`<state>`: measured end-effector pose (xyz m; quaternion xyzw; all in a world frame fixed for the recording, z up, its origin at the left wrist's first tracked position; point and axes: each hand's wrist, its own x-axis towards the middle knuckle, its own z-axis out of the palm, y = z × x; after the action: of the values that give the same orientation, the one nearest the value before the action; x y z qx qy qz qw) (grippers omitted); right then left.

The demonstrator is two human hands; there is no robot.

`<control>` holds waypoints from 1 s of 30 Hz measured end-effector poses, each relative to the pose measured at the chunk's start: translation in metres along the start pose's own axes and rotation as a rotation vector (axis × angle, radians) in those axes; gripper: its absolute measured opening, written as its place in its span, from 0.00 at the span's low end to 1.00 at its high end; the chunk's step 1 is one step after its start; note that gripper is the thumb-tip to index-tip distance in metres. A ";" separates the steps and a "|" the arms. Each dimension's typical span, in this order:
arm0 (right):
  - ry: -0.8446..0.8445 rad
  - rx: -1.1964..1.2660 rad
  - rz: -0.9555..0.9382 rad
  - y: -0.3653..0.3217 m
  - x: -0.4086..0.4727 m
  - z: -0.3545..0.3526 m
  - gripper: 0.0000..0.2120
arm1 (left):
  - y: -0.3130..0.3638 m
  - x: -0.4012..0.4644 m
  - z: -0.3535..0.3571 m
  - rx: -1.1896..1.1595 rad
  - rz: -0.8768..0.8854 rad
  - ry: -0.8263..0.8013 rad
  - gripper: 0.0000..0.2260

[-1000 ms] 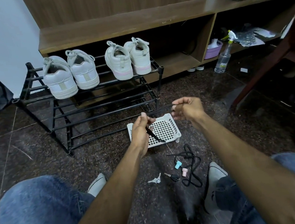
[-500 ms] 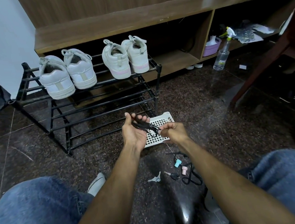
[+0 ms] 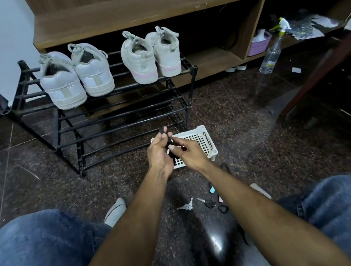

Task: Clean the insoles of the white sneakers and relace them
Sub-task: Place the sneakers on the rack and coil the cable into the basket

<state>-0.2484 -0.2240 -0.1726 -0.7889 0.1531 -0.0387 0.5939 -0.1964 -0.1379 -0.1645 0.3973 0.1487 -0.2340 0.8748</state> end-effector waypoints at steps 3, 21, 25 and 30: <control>0.004 -0.008 -0.008 0.005 0.009 0.005 0.22 | -0.006 0.011 -0.006 -0.010 -0.030 0.048 0.16; 0.048 -0.146 0.457 0.118 0.111 0.008 0.04 | -0.041 0.117 -0.060 0.643 -0.071 0.351 0.10; 0.162 -0.256 0.526 0.143 0.145 -0.018 0.09 | -0.046 0.154 -0.089 1.115 -0.007 0.415 0.14; 0.247 -0.597 0.551 0.169 0.183 -0.042 0.08 | -0.054 0.176 -0.107 1.382 0.008 0.358 0.20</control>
<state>-0.1177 -0.3575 -0.3431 -0.8452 0.4329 0.0735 0.3047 -0.0838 -0.1387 -0.3450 0.8938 0.1063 -0.2025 0.3857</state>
